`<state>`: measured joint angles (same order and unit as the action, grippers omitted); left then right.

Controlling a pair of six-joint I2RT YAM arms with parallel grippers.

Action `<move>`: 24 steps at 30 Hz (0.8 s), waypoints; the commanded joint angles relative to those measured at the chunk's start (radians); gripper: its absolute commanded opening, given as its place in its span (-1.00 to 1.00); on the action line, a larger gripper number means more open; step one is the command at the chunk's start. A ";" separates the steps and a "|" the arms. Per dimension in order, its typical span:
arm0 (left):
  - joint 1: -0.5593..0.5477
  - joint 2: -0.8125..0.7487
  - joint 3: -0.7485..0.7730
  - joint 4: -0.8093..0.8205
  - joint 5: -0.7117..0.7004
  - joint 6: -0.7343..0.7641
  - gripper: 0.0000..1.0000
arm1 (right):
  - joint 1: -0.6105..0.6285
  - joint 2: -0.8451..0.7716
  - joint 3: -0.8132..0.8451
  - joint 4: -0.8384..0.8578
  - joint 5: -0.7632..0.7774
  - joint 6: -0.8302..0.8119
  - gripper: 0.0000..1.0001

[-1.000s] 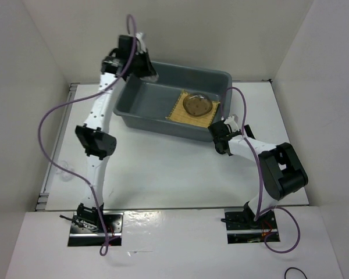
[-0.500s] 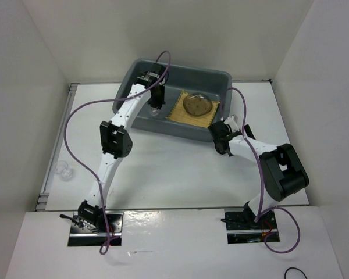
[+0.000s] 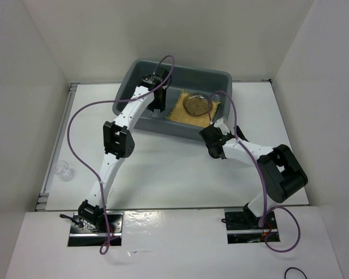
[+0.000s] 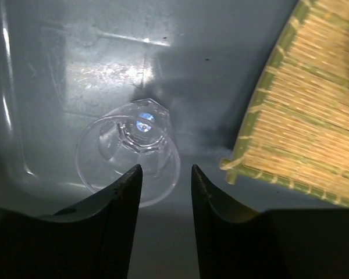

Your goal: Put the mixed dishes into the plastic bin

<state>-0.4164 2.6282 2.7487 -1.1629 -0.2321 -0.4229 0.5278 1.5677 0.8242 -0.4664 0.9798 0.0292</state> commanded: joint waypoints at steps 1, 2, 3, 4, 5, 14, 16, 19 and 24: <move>-0.005 0.015 0.040 -0.015 -0.038 -0.002 -0.05 | 0.001 -0.023 -0.007 -0.020 0.002 0.006 0.97; -0.005 0.001 0.051 -0.024 -0.062 -0.002 -0.01 | 0.001 -0.023 -0.007 -0.020 0.002 0.006 0.97; -0.005 -0.011 0.063 -0.038 -0.082 -0.002 0.03 | 0.001 -0.023 -0.007 -0.020 0.002 0.006 0.97; -0.005 -0.046 0.090 -0.050 -0.126 -0.014 0.08 | 0.001 -0.023 -0.007 -0.020 0.002 0.006 0.97; -0.005 -0.069 0.109 -0.050 -0.148 -0.014 0.18 | 0.001 -0.023 -0.007 -0.020 0.002 0.006 0.97; 0.027 -0.429 0.204 -0.141 -0.671 -0.163 1.00 | 0.001 0.018 -0.007 -0.020 0.013 0.017 0.97; 0.059 -0.598 -0.148 -0.141 -0.705 -0.279 1.00 | 0.001 0.028 -0.007 -0.020 0.022 0.017 0.97; 0.184 -0.788 -0.581 -0.141 -0.528 -0.482 1.00 | 0.001 0.037 -0.007 -0.020 0.022 0.017 0.97; 0.389 -1.112 -1.170 0.021 -0.308 -0.589 1.00 | 0.001 0.046 -0.007 -0.020 0.022 0.017 0.97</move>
<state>-0.0578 1.5581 1.7981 -1.1683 -0.6762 -0.8825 0.5278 1.5772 0.8242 -0.4686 0.9947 0.0414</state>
